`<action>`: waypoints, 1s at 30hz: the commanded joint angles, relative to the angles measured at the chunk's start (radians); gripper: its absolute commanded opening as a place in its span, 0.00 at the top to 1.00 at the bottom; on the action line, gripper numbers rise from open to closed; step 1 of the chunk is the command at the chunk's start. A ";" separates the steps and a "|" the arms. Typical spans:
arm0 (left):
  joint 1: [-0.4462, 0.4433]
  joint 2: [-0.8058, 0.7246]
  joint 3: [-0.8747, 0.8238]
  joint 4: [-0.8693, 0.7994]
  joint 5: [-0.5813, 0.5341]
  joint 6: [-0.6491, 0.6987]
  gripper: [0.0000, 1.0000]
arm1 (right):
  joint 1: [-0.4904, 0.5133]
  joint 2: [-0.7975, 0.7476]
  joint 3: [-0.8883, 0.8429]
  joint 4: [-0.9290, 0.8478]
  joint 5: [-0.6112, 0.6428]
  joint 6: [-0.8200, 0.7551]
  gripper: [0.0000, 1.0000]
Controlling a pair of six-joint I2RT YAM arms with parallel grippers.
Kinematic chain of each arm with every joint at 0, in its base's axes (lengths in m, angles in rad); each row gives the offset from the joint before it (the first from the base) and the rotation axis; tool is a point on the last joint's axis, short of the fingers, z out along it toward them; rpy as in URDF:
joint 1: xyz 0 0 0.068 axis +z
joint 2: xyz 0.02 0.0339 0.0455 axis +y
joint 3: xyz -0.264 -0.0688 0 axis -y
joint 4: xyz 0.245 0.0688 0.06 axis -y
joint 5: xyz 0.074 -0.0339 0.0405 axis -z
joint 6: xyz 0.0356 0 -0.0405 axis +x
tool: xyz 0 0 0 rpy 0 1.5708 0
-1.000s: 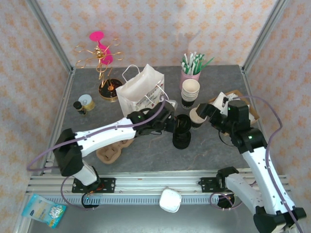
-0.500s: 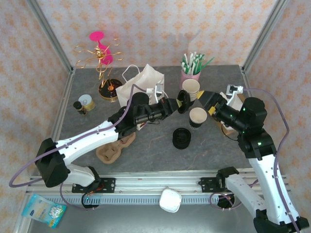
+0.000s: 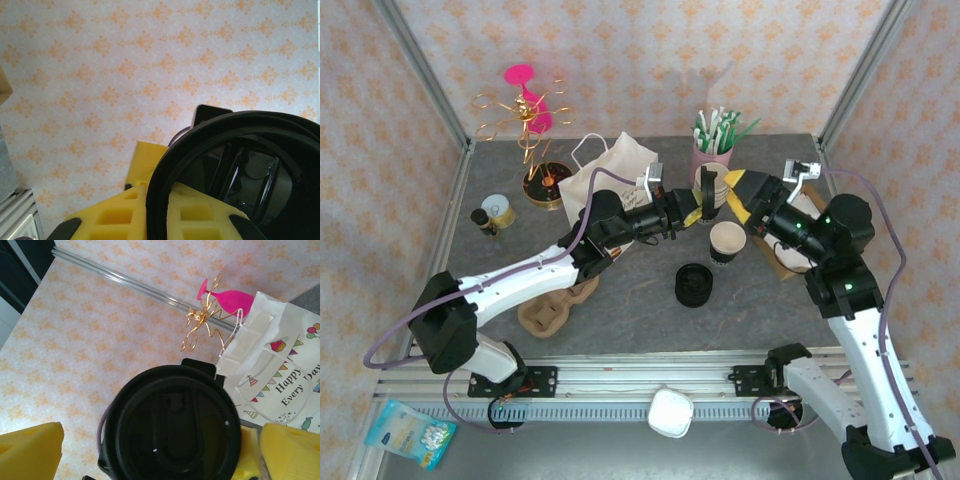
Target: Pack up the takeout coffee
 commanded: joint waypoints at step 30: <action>0.008 -0.009 0.031 0.045 0.027 -0.009 0.89 | 0.103 0.070 0.118 -0.085 0.011 -0.100 0.11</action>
